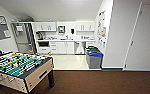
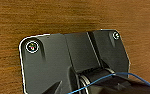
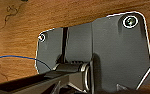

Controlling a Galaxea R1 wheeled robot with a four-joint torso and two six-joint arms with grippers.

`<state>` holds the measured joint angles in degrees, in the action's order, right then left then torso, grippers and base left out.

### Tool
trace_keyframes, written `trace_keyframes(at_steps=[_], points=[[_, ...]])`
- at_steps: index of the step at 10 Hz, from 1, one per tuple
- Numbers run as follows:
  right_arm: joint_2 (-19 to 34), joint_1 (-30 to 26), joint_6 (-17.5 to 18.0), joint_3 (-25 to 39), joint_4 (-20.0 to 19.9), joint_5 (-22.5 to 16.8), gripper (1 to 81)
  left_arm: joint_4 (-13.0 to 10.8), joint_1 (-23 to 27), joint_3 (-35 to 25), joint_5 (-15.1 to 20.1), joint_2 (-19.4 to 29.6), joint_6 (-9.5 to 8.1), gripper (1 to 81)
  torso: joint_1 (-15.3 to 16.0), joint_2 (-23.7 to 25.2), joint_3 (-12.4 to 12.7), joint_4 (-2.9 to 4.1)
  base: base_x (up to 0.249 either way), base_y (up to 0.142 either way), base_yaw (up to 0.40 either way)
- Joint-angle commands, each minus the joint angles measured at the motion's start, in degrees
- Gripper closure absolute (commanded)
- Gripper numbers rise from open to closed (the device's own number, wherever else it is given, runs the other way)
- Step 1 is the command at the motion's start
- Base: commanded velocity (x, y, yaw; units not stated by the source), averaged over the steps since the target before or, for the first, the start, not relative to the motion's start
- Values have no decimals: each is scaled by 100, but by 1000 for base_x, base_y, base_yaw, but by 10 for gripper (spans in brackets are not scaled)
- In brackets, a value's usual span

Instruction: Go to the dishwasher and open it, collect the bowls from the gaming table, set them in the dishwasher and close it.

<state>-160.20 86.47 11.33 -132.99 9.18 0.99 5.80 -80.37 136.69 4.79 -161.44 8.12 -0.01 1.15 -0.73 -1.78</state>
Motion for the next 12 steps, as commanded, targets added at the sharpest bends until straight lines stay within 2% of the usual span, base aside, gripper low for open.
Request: trace_keyframes(at_steps=[1,12], points=[[55,-336,-34,99,-74,-257,10,53,430,-63,312,76,5,10,1,0,-2,0,90,0,0],[38,-336,-34,116,-65,-257,10,53,395,-64,303,85,5,10,10,-5,-2,0,120,0,0]])
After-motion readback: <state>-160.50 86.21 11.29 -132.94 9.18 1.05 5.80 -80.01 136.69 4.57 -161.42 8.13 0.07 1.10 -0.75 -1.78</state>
